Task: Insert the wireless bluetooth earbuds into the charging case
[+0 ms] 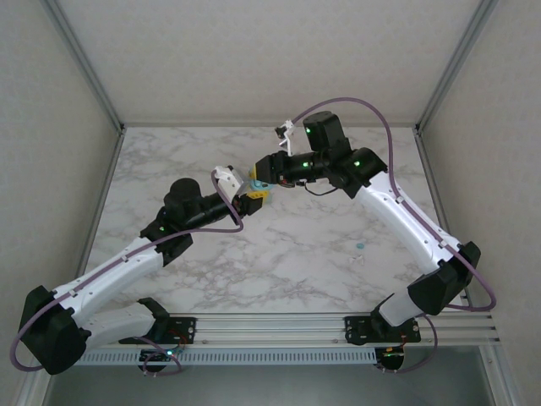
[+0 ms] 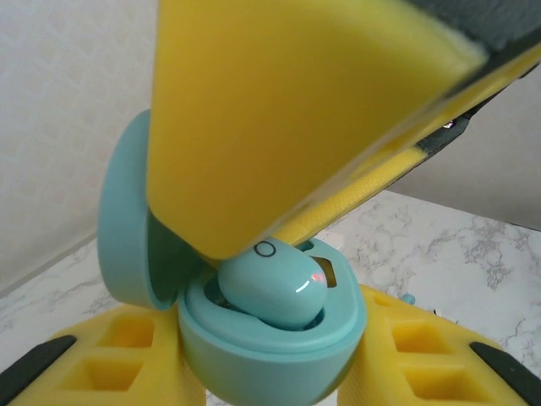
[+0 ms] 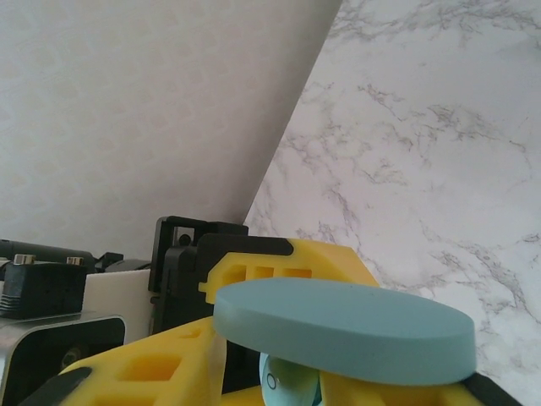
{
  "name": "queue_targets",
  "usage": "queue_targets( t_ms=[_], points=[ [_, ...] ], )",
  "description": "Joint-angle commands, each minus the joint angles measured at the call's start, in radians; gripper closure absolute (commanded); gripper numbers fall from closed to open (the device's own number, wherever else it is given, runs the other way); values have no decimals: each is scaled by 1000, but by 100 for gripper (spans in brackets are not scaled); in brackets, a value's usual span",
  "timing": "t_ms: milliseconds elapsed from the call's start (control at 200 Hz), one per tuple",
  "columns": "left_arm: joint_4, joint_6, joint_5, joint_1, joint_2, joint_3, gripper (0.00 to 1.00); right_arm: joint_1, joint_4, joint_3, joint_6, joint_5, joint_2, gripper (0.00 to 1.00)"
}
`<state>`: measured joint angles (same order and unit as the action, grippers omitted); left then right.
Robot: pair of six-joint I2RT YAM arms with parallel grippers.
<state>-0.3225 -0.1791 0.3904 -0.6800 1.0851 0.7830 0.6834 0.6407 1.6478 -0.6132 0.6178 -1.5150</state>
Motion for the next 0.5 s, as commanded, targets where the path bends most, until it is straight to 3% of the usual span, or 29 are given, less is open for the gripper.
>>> queue_targets(
  t_ms=[0,345,425,496],
  points=[
    [-132,25,-10,-3,-31,1,79,5,70,25,13,-41,22,62],
    [-128,23,-47,-3,-39,-16,80,4,137,70,82,-32,96,57],
    [-123,22,-67,-3,-49,-21,80,-5,163,67,125,-98,161,56],
    [-118,20,-79,-3,-55,-27,80,-25,180,33,153,-233,235,57]
  ],
)
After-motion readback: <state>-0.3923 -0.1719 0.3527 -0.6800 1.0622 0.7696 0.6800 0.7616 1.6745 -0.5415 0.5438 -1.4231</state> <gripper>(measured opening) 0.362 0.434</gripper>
